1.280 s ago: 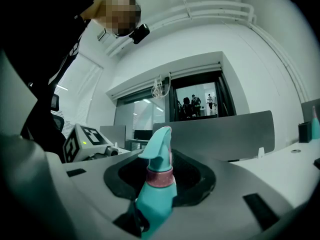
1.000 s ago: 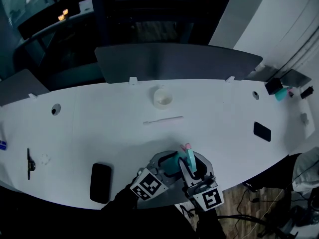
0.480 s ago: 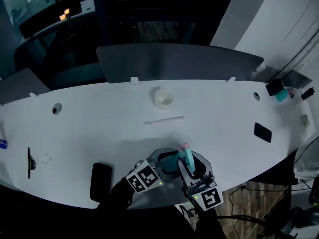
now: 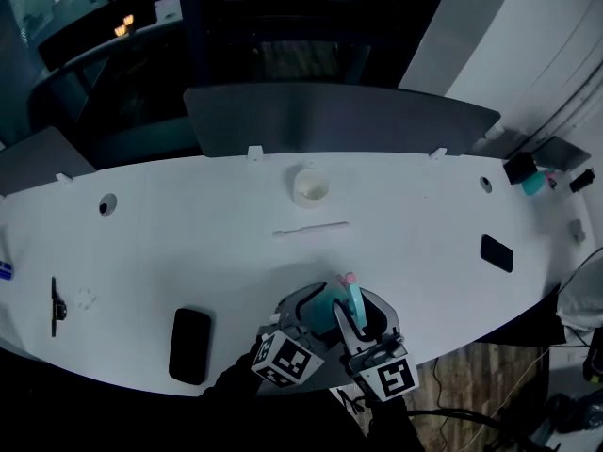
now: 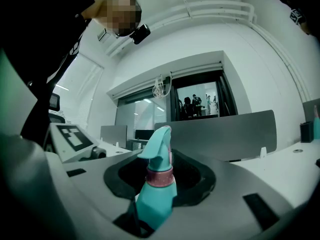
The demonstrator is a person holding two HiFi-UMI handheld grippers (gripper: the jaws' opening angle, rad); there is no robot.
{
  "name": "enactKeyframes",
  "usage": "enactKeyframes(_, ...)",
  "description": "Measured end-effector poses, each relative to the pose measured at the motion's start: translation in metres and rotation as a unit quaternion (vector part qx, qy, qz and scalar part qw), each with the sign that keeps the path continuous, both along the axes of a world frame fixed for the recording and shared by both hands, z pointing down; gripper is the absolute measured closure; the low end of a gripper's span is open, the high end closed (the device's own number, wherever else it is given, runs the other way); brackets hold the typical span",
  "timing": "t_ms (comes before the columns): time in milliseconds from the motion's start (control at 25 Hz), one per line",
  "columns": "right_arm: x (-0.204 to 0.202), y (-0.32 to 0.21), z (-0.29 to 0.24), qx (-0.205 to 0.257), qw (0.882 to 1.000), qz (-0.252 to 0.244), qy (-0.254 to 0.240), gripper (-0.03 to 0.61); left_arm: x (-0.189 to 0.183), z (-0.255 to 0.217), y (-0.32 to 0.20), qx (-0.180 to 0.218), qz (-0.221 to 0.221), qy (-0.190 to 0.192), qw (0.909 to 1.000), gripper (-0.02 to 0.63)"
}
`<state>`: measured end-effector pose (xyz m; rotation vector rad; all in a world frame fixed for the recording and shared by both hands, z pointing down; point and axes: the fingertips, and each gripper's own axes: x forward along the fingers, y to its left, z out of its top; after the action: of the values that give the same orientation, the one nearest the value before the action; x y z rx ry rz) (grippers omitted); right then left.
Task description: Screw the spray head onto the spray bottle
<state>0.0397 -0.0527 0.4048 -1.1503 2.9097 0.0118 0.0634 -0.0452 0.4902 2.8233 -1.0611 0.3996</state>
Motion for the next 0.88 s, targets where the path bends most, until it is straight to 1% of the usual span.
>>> enactKeyframes(80,-0.0006,-0.0008,0.0002,-0.003,1.0,-0.005,-0.003,0.437,0.0008,0.0003,-0.0009,-0.021,0.069,0.014,0.9973,0.221)
enactKeyframes(120,-0.0004,-0.0007,0.0,-0.004,1.0,-0.007,-0.006,0.437,0.003,0.0001,0.001,-0.031,0.101,0.023,0.9942,0.237)
enactKeyframes(160,-0.0001,-0.0002,-0.0002,-0.005,1.0,-0.008,-0.008,0.437,0.005,-0.0005,0.0034,-0.035,0.124,0.028,0.9913,0.289)
enactKeyframes(200,0.0002,0.0003,-0.0003,-0.005,1.0,-0.009,-0.008,0.437,0.0062,-0.0013,0.005,-0.034,0.135,0.03,0.9898,0.29)
enactKeyframes(240,0.0008,0.0005,-0.0004,-0.005,1.0,-0.008,-0.007,0.437,0.0067,-0.0021,0.0056,-0.03,0.132,0.028,0.9904,0.293)
enactKeyframes(280,0.0018,0.0,-0.0005,-0.004,1.0,-0.005,-0.006,0.437,0.007,-0.0027,0.005,-0.025,0.113,0.026,0.9929,0.295)
enactKeyframes(320,0.003,-0.0012,-0.0005,-0.003,1.0,0.0,-0.004,0.437,0.007,-0.003,0.0037,-0.018,0.079,0.025,0.9964,0.295)
enactKeyframes(360,0.0039,-0.0025,-0.0005,-0.002,1.0,0.004,-0.004,0.437,0.0065,-0.003,0.0023,-0.009,0.032,0.023,0.9992,0.295)
enactKeyframes(400,0.0042,-0.0034,-0.0006,-0.001,1.0,0.008,-0.004,0.437,0.0055,-0.0029,0.0015,0.0,-0.02,0.02,0.9996,0.296)
enactKeyframes(440,0.0038,-0.0037,-0.0009,0.0,1.0,0.009,-0.003,0.437,0.0044,-0.0027,0.0012,0.009,-0.069,0.016,0.9974,0.295)
enactKeyframes(480,0.0034,-0.0035,-0.0011,0.0,1.0,0.01,-0.002,0.437,0.0038,-0.0024,0.0014,0.017,-0.105,0.013,0.9942,0.295)
enactKeyframes(520,0.0036,-0.0033,-0.0012,0.001,1.0,0.011,-0.001,0.437,0.0039,-0.0018,0.0019,0.023,-0.121,0.011,0.9924,0.294)
enactKeyframes(560,0.0038,-0.0031,-0.0011,0.001,1.0,0.011,-0.002,0.437,0.0045,-0.0006,0.0024,0.026,-0.116,0.009,0.9929,0.291)
enactKeyframes(600,0.0034,-0.003,-0.001,0.0,1.0,0.011,-0.003,0.437,0.0046,0.0012,0.0029,0.025,-0.096,0.008,0.9951,0.287)
enactKeyframes(640,0.0024,-0.0025,-0.0007,0.0,1.0,0.008,-0.003,0.437,0.0038,0.003,0.0031,0.02,-0.066,0.008,0.9976,0.282)
enactKeyframes(720,0.0007,-0.0021,-0.0001,-0.002,1.0,0.0,-0.001,0.437,0.0004,0.0026,0.0015,-0.006,0.007,0.018,0.9998,0.255)
enactKeyframes(800,0.0011,-0.0032,-0.0007,-0.007,1.0,-0.007,-0.006,0.437,0.0003,0.0002,0.0002,-0.041,0.081,0.034,0.9953,0.255)
enactKeyframes(840,0.0013,-0.0033,-0.0012,-0.008,1.0,-0.01,-0.01,0.437,0.0016,0.0006,0.0013,-0.052,0.111,0.038,0.9918,0.27)
enactKeyframes(880,0.0013,-0.0029,-0.0016,-0.008,1.0,-0.012,-0.011,0.437,0.0025,0.0011,0.0027,-0.054,0.129,0.038,0.9895,0.287)
